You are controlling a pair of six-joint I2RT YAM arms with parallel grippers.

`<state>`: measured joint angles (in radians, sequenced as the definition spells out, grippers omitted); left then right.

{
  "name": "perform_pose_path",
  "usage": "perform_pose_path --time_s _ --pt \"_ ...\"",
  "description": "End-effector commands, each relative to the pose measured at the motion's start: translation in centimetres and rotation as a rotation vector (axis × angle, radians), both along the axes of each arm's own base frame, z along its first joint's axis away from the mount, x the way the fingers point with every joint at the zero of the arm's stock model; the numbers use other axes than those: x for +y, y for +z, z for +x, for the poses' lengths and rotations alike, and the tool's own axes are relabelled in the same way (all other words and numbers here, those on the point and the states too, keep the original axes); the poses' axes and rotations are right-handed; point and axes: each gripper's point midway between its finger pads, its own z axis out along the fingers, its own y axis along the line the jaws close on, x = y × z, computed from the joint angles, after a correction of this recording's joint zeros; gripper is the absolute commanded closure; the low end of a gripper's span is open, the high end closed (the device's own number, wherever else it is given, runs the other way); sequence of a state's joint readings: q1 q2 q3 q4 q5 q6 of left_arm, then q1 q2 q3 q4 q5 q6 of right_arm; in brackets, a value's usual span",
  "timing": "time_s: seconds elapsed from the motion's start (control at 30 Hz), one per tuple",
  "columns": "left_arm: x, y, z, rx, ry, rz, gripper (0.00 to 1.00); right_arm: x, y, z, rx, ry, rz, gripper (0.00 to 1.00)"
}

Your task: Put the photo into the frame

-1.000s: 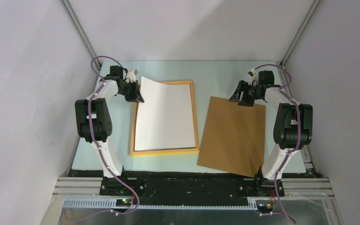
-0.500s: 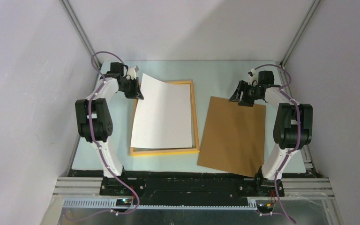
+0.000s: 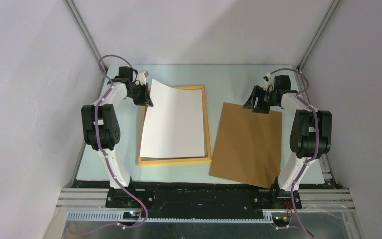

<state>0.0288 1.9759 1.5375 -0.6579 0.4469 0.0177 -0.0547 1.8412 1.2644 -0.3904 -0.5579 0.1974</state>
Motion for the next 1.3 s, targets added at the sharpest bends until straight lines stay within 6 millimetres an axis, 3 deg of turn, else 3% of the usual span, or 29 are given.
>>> perform_pose_path --time_s 0.0,0.83,0.9,1.27 --pt "-0.1 1.1 0.6 -0.030 0.009 0.009 1.00 -0.1 -0.2 0.3 -0.017 0.014 0.000 0.32" --pt "0.3 0.5 0.5 -0.014 0.067 -0.004 0.99 -0.1 -0.4 0.4 -0.013 0.014 -0.001 0.32" --pt "0.5 0.6 0.7 -0.022 0.067 0.009 0.95 -0.1 -0.5 0.3 -0.010 0.014 -0.001 0.32" --pt "1.2 0.4 1.2 -0.028 0.085 0.052 0.52 0.0 -0.6 0.3 -0.007 0.016 -0.001 0.32"
